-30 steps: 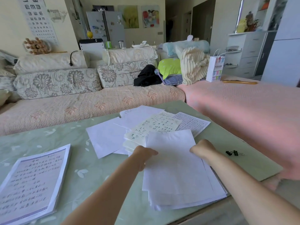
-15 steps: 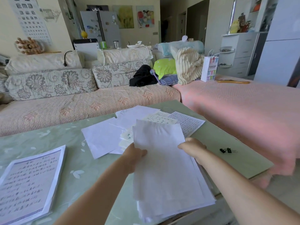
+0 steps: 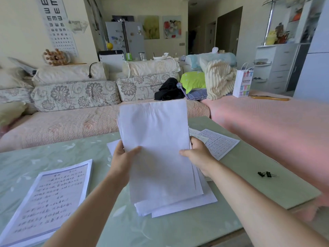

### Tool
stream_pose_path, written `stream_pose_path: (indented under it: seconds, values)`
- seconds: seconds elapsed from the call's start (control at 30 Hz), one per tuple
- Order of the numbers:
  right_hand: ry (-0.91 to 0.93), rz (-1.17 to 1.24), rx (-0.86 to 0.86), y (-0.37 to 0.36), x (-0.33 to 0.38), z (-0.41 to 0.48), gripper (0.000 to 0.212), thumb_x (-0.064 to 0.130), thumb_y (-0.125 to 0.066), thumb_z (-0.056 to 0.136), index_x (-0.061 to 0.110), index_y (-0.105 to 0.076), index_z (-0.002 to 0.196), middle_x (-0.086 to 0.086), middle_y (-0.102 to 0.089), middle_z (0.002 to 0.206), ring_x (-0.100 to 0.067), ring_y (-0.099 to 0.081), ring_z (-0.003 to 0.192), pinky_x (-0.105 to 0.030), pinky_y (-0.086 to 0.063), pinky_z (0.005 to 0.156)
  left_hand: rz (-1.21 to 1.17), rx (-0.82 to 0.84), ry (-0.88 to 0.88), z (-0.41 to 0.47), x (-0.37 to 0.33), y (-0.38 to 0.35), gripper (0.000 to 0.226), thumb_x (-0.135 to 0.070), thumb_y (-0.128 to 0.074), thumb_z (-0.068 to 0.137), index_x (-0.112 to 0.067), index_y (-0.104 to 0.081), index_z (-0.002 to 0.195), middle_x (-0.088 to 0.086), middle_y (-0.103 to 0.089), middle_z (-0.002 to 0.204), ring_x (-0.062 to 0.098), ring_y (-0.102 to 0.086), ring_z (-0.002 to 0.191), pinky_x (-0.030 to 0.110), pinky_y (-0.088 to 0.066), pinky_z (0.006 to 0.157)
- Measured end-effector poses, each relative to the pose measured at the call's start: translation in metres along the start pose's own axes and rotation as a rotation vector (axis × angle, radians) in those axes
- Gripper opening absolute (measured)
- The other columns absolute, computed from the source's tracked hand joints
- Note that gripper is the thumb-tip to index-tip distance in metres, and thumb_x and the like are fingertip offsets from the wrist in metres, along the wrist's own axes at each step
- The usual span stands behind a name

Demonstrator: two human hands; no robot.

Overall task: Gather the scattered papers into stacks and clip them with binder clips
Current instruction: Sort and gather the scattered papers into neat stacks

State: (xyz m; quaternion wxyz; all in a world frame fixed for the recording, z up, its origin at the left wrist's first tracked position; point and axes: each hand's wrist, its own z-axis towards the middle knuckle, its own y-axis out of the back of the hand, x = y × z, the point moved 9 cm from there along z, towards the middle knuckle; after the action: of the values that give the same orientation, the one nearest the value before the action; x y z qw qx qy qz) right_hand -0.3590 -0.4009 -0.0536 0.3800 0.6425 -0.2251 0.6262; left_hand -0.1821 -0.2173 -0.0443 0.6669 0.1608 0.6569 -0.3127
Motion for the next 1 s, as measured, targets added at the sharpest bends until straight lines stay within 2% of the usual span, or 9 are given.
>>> stream_pose_path:
  seconds: [0.1, 0.2, 0.3, 0.43, 0.57, 0.7, 0.8, 0.9, 1.0]
  values:
    - [0.156, -0.036, -0.018, -0.02, 0.034, -0.001, 0.035, 0.002, -0.062, 0.081, 0.022, -0.063, 0.11, 0.003, -0.074, 0.103, -0.019, -0.069, 0.097, -0.037, -0.056, 0.084, 0.015, -0.06, -0.106, 0.001, -0.031, 0.02, 0.038, -0.007, -0.075, 0.076, -0.017, -0.064, 0.111, 0.005, -0.074, 0.095, 0.022, -0.07, 0.08, 0.033, -0.058, 0.067]
    - [0.197, -0.025, -0.013, -0.041, 0.045, 0.002, 0.034, 0.005, -0.061, 0.083, 0.023, -0.061, 0.112, 0.006, -0.072, 0.105, -0.015, -0.067, 0.098, -0.032, -0.052, 0.084, 0.036, -0.123, -0.175, -0.002, -0.043, 0.038, 0.036, -0.005, -0.072, 0.083, -0.02, -0.061, 0.113, -0.001, -0.074, 0.096, 0.014, -0.071, 0.081, 0.025, -0.056, 0.063]
    - [0.137, -0.019, 0.022, -0.059, 0.036, 0.004, 0.036, 0.012, -0.064, 0.083, 0.022, -0.057, 0.116, 0.005, -0.07, 0.107, -0.016, -0.067, 0.1, -0.033, -0.053, 0.084, 0.11, -0.141, -0.167, -0.006, -0.031, 0.051, 0.036, -0.008, -0.074, 0.083, -0.026, -0.056, 0.109, -0.001, -0.071, 0.1, 0.014, -0.07, 0.088, 0.027, -0.054, 0.069]
    - [0.057, -0.024, 0.001, -0.064, 0.022, 0.006, 0.043, 0.008, -0.064, 0.085, 0.022, -0.044, 0.121, 0.006, -0.063, 0.105, -0.007, -0.06, 0.092, -0.023, -0.046, 0.068, 0.218, -0.144, -0.165, -0.011, -0.013, 0.059, 0.039, -0.011, -0.074, 0.084, -0.035, -0.051, 0.105, -0.006, -0.068, 0.104, 0.009, -0.066, 0.093, 0.03, -0.054, 0.077]
    - [0.053, -0.06, -0.023, -0.072, 0.023, 0.008, 0.038, 0.006, -0.058, 0.087, 0.02, -0.045, 0.12, 0.004, -0.063, 0.105, -0.008, -0.059, 0.086, -0.022, -0.045, 0.064, 0.278, -0.174, -0.159, 0.0, -0.014, 0.06, 0.034, -0.014, -0.07, 0.086, -0.033, -0.048, 0.104, -0.008, -0.065, 0.103, 0.01, -0.065, 0.094, 0.04, -0.055, 0.084]
    - [0.069, -0.065, -0.06, -0.09, 0.038, 0.011, 0.031, 0.002, -0.055, 0.087, 0.018, -0.049, 0.113, -0.002, -0.063, 0.099, -0.019, -0.058, 0.081, -0.028, -0.043, 0.061, 0.343, -0.217, -0.148, 0.011, -0.033, 0.077, 0.022, -0.014, -0.056, 0.08, -0.025, -0.05, 0.098, 0.003, -0.064, 0.092, 0.025, -0.065, 0.082, 0.049, -0.054, 0.075]
    - [0.036, -0.07, -0.009, -0.122, 0.044, 0.016, 0.032, 0.002, -0.057, 0.085, 0.016, -0.052, 0.114, -0.006, -0.063, 0.104, -0.021, -0.058, 0.083, -0.028, -0.043, 0.062, 0.433, -0.211, -0.084, 0.019, -0.045, 0.115, 0.021, -0.021, -0.054, 0.076, -0.02, -0.047, 0.095, 0.008, -0.06, 0.088, 0.025, -0.06, 0.072, 0.048, -0.055, 0.068]
    - [-0.053, -0.056, 0.084, -0.169, 0.038, 0.017, 0.035, 0.003, -0.058, 0.084, 0.016, -0.054, 0.117, -0.007, -0.064, 0.109, -0.024, -0.062, 0.093, -0.032, -0.047, 0.071, 0.554, -0.138, 0.08, 0.02, -0.039, 0.161, 0.025, -0.018, -0.056, 0.081, -0.016, -0.042, 0.102, 0.011, -0.056, 0.093, 0.026, -0.058, 0.076, 0.039, -0.05, 0.065]
    - [-0.158, -0.028, 0.167, -0.221, 0.03, 0.016, 0.036, 0.003, -0.059, 0.083, 0.014, -0.058, 0.117, -0.009, -0.067, 0.111, -0.029, -0.066, 0.099, -0.036, -0.053, 0.079, 0.621, -0.151, 0.196, 0.013, -0.033, 0.217, 0.027, -0.009, -0.054, 0.085, -0.012, -0.043, 0.11, 0.01, -0.055, 0.091, 0.024, -0.054, 0.074, 0.028, -0.042, 0.055]
